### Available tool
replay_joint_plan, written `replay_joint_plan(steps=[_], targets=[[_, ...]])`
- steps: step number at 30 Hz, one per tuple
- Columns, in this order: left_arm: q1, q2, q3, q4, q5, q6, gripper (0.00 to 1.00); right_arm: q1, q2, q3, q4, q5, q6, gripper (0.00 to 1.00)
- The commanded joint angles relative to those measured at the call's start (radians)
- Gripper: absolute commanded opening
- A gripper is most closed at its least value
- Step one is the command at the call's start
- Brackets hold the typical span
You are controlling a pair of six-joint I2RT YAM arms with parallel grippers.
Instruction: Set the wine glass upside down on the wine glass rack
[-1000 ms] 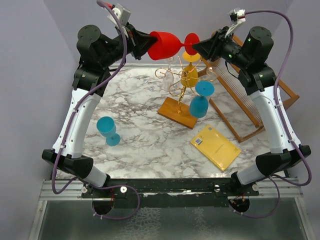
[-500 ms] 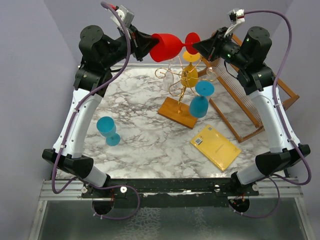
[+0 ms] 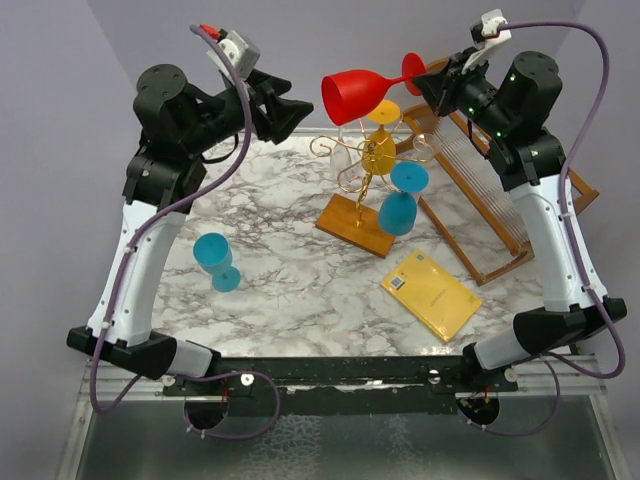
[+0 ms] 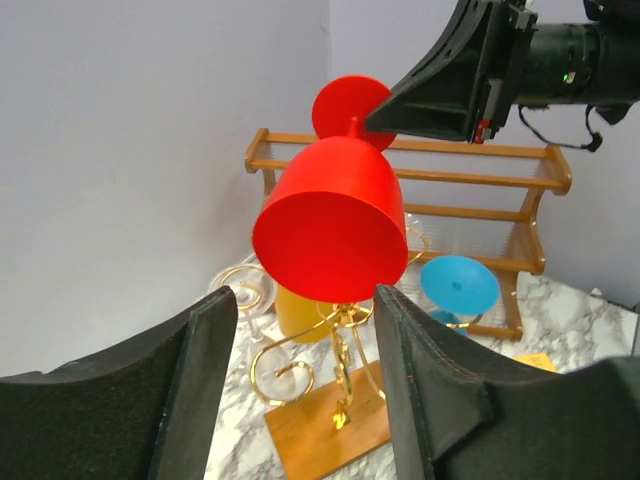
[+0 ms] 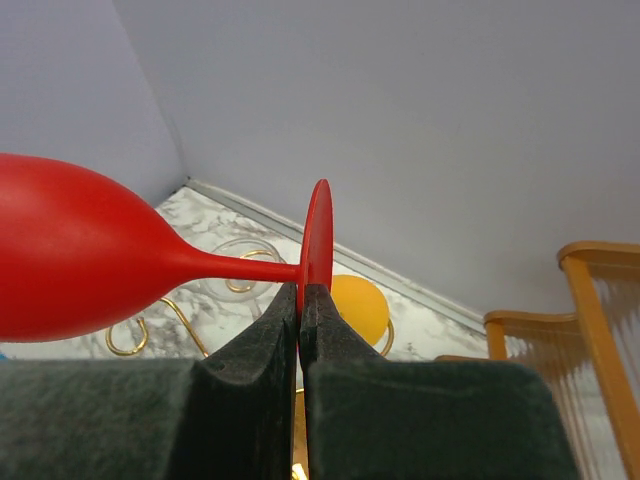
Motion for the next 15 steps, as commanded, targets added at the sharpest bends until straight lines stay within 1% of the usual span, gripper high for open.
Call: replay_joint_plan(steps=[1, 4, 6, 10, 15], targets=[[0.022, -0.102, -0.003, -0.105, -0.074, 0.147, 0.64, -0.004, -0.075, 0.016, -0.015, -0.056, -0.22, 0.01], [0.062, -0.15, -0.032, -0.141, -0.15, 0.172, 0.74, -0.003, -0.095, 0.017, -0.059, -0.161, -0.311, 0.01], [0.092, -0.177, -0.063, -0.153, -0.201, 0.175, 0.78, 0.011, -0.103, 0.021, -0.089, -0.193, -0.361, 0.01], [0.157, -0.219, -0.134, -0.153, -0.302, 0.168, 0.85, 0.091, -0.113, 0.023, -0.14, -0.161, -0.472, 0.01], [0.243, -0.225, -0.165, -0.142, -0.383, 0.141, 0.91, 0.244, -0.103, 0.039, -0.194, -0.106, -0.562, 0.01]])
